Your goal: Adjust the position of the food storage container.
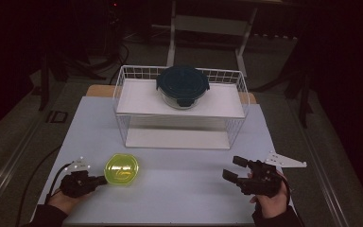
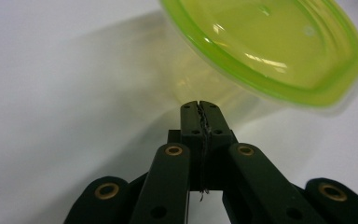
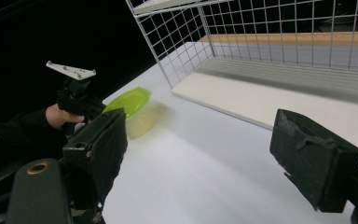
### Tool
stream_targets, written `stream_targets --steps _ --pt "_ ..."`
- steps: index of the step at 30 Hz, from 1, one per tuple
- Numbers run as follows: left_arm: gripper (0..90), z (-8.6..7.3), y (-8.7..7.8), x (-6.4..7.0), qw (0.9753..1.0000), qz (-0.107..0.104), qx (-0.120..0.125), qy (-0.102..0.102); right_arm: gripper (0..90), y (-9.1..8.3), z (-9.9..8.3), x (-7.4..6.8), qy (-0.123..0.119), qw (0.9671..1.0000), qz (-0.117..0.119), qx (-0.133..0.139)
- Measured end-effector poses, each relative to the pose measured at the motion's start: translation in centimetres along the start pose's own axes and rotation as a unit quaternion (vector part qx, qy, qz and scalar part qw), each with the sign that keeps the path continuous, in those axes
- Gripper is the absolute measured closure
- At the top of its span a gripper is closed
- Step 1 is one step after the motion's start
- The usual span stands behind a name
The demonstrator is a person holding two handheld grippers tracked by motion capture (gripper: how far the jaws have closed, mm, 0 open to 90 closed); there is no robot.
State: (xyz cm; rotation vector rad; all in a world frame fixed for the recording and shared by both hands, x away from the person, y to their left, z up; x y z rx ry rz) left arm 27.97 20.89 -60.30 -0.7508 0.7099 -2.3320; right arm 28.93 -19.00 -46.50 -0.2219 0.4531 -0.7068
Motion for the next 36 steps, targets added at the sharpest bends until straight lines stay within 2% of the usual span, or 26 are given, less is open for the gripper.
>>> stream_targets --steps 2,4,5,7,8,12,15,16,18,22,25,26,28,36 --pt "88.9 0.1 0.7 0.9 0.9998 -0.016 -0.004 0.01 18.4 0.0 0.0 0.0 0.001 1.0 0.0 -0.001" --pt "88.9 0.2 0.9 1.1 0.9998 -0.015 -0.007 0.015 18.4 0.1 0.0 0.0 0.001 1.0 0.0 -0.001" --pt "88.9 0.5 1.3 1.6 0.9995 -0.025 -0.005 0.017 18.4 0.1 0.0 0.0 0.001 1.0 0.0 -0.001" --pt "88.9 0.5 1.3 1.6 0.9995 -0.025 -0.005 0.017 18.4 0.1 0.0 0.0 0.001 1.0 0.001 -0.001" --pt "88.8 0.7 2.0 2.4 0.999 -0.035 -0.01 0.026 18.4 0.1 0.0 -0.1 -0.001 1.0 0.001 0.0" --pt "88.8 1.0 2.9 3.0 0.9983 -0.046 -0.02 0.03 18.4 0.0 0.0 -0.1 0.0 1.0 0.002 0.0" --pt "88.8 1.1 2.9 2.6 0.9985 -0.041 -0.02 0.029 18.4 -0.1 0.1 -0.1 -0.001 1.0 0.001 0.001" --pt "88.8 1.3 2.8 1.9 0.9991 -0.031 -0.018 0.023 18.4 -0.1 0.1 -0.1 0.0 1.0 0.001 0.002" --pt "88.8 1.4 2.7 1.1 0.9994 -0.018 -0.018 0.024 18.4 -0.2 0.1 0.0 0.0 1.0 0.0 0.002" --pt "88.9 1.7 2.9 0.0 0.9996 -0.01 -0.023 0.013 18.4 -0.1 0.2 0.0 0.0 1.0 0.0 0.002" --pt "88.9 1.7 3.2 0.5 0.9993 -0.017 -0.028 0.02 18.4 -0.2 0.2 0.0 -0.001 1.0 0.0 0.002" --pt "88.9 1.8 3.5 1.2 0.9988 -0.02 -0.028 0.034 18.4 -0.2 0.2 0.0 -0.001 1.0 -0.001 0.003" --pt "88.8 1.9 3.7 1.5 0.9987 -0.022 -0.028 0.038 18.5 -0.2 0.2 0.1 0.001 1.0 -0.001 0.004" --pt "88.8 2.8 5.6 3.3 0.9974 -0.052 -0.031 0.039 18.5 0.0 0.1 -0.1 0.001 1.0 0.001 0.001"
Point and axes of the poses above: each handheld gripper's, and its own axes: y roughly forward along the jaws, z roughly out of its top, x roughly to its right, the point moved 10 cm from there along y, roughly forward along the jaws, and after that the axes turned 8 degrees about -z, right-handed, at the moved point
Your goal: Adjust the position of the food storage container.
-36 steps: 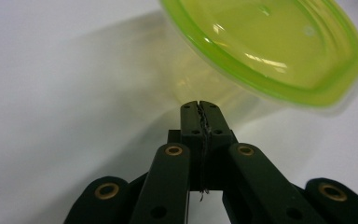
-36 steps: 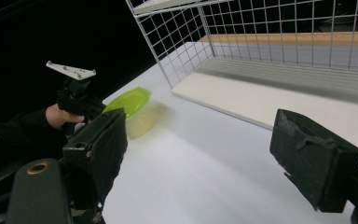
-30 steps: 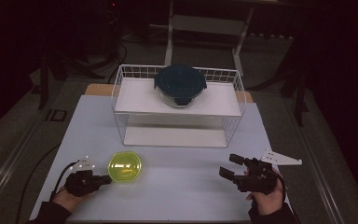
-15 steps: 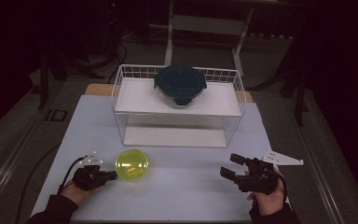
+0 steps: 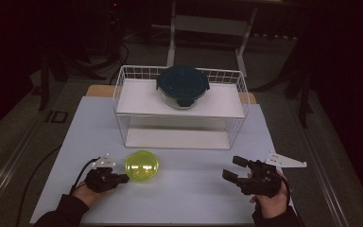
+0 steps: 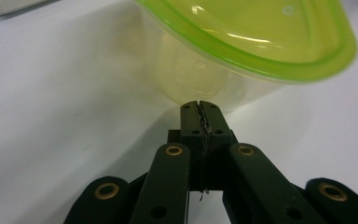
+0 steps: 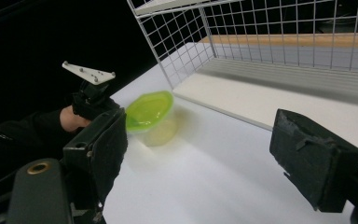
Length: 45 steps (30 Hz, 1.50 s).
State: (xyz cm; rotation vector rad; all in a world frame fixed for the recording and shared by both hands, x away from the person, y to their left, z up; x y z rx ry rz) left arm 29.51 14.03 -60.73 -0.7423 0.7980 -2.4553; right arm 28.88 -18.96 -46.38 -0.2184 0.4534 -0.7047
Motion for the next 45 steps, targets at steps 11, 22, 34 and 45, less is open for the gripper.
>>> stream_targets --steps 11,22,34,45 --pt "88.8 1.7 0.5 -2.9 0.9996 0.028 -0.008 -0.003 18.5 0.0 0.0 0.0 0.001 1.0 0.002 0.001" --pt "88.8 4.1 0.6 -5.0 0.9992 0.027 0.029 0.007 18.5 0.2 -0.1 0.1 0.005 1.0 0.002 -0.001" --pt "88.8 3.3 0.9 -2.4 0.9997 0.002 0.011 0.024 18.5 0.1 -0.2 0.3 0.008 1.0 -0.002 -0.001" --pt "88.7 2.6 1.5 0.3 0.9992 -0.019 -0.006 0.034 18.5 0.2 -0.2 0.2 0.005 1.0 -0.002 -0.002"
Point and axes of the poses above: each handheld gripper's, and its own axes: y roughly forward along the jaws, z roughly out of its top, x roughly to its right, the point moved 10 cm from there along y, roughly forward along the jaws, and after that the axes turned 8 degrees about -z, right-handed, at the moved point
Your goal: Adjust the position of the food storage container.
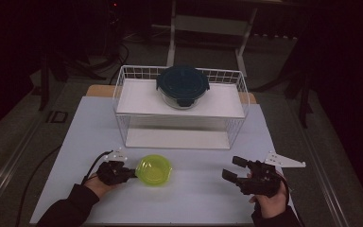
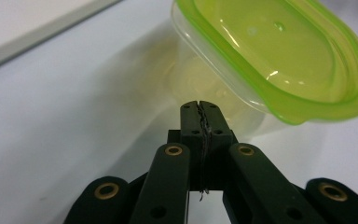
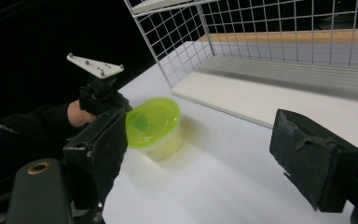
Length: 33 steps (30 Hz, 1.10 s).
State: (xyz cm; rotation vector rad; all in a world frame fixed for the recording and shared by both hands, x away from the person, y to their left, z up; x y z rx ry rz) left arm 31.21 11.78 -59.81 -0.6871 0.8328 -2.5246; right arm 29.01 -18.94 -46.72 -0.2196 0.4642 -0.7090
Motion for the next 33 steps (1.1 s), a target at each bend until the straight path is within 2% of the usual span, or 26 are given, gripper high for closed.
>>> stream_targets --steps 2,5,7,33 --pt "88.7 -0.1 0.6 0.8 0.9999 -0.01 -0.008 0.005 18.5 0.0 0.0 0.0 0.0 1.0 0.0 0.0" --pt "88.7 -0.2 0.8 0.9 0.9999 -0.009 -0.01 0.006 18.5 0.0 0.0 0.0 0.0 1.0 0.0 0.0" --pt "88.7 0.0 1.4 1.4 0.9997 -0.019 -0.01 0.01 18.5 0.0 0.0 0.0 0.001 1.0 0.0 0.0" --pt "88.7 2.7 5.2 3.4 0.9982 -0.056 -0.015 0.016 18.6 -0.2 -0.1 0.4 -0.004 0.9999 -0.012 0.001"
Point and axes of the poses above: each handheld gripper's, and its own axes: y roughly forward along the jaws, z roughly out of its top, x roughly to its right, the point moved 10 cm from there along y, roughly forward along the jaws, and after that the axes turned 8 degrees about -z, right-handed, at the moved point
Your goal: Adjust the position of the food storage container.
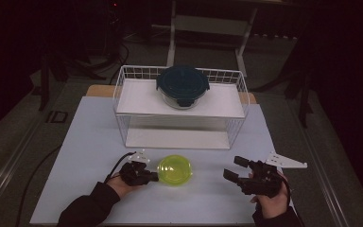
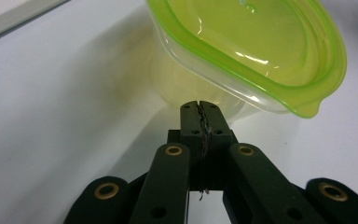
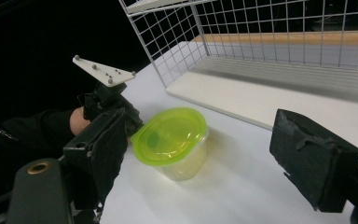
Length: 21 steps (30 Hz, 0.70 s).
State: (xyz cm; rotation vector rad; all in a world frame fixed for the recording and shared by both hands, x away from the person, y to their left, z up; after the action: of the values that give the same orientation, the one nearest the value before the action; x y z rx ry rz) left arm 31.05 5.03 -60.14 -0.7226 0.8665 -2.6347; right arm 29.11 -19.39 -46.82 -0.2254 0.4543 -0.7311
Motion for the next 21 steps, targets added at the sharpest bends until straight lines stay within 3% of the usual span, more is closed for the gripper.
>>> stream_targets --steps 15,19,21 --pt "88.6 1.5 2.1 0.5 0.9999 -0.01 0.001 0.007 18.5 0.0 -0.1 0.1 -0.002 1.0 -0.001 -0.001" --pt "88.5 1.6 2.1 0.4 1.0 -0.009 0.001 0.003 18.5 0.0 0.0 0.1 -0.003 1.0 -0.001 0.0" --pt "88.3 1.5 0.9 0.2 0.9999 -0.001 0.012 -0.003 18.6 0.0 0.0 0.0 -0.003 1.0 -0.001 0.0"
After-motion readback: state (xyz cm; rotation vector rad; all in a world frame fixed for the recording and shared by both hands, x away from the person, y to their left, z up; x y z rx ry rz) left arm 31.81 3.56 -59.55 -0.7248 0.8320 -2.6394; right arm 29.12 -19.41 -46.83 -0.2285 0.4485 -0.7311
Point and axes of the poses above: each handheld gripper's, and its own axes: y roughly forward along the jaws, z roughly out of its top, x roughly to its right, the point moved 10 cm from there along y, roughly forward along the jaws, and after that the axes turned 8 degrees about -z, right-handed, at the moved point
